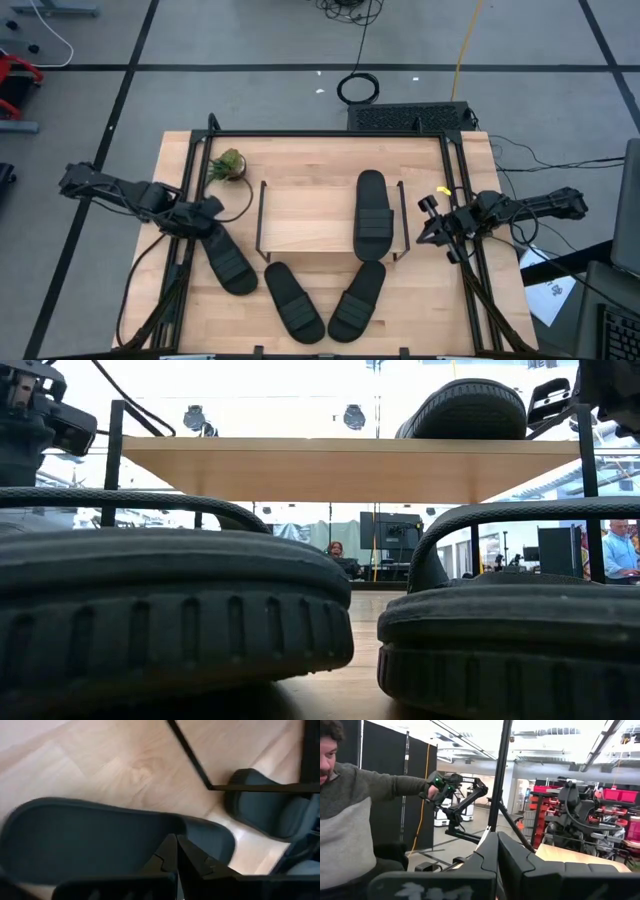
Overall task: Pick and place slides into the shelf
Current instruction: Put the black slide on the shelf
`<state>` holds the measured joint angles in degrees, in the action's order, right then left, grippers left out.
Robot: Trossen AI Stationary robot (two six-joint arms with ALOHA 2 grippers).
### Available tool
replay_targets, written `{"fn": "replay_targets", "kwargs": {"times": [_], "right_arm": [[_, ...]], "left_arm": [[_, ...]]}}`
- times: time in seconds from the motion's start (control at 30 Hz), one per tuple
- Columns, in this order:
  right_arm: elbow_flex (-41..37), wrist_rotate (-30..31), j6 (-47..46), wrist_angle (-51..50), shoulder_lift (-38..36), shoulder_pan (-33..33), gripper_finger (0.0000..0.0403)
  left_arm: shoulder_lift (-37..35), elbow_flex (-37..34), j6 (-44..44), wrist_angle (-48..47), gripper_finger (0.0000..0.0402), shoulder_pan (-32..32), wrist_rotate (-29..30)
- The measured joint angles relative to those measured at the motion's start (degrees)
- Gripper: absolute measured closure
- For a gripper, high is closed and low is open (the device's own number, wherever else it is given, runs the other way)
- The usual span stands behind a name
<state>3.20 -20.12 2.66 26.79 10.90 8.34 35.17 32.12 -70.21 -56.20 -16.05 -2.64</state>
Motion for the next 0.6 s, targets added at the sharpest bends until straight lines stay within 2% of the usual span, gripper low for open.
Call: {"fn": "replay_targets", "kwargs": {"times": [0.17,0.3,0.43,0.6], "right_arm": [[0.0,0.5,0.2,0.0,0.0,0.0,0.0403],[0.0,0.5,0.2,0.0,0.0,0.0,0.0403],[0.0,0.5,-0.1,0.0,0.0,0.0,0.0403],[0.0,0.5,-0.2,0.0,0.0,0.0,0.0403]], "left_arm": [[0.0,-0.2,2.9,3.4,0.0389,0.0,-0.3],[0.1,-0.2,4.0,3.3,0.0351,0.0,-1.4],[0.1,-0.2,3.8,3.4,0.0286,-0.1,-3.7],[0.1,-0.2,2.3,3.4,0.0179,-0.1,-5.4]]}}
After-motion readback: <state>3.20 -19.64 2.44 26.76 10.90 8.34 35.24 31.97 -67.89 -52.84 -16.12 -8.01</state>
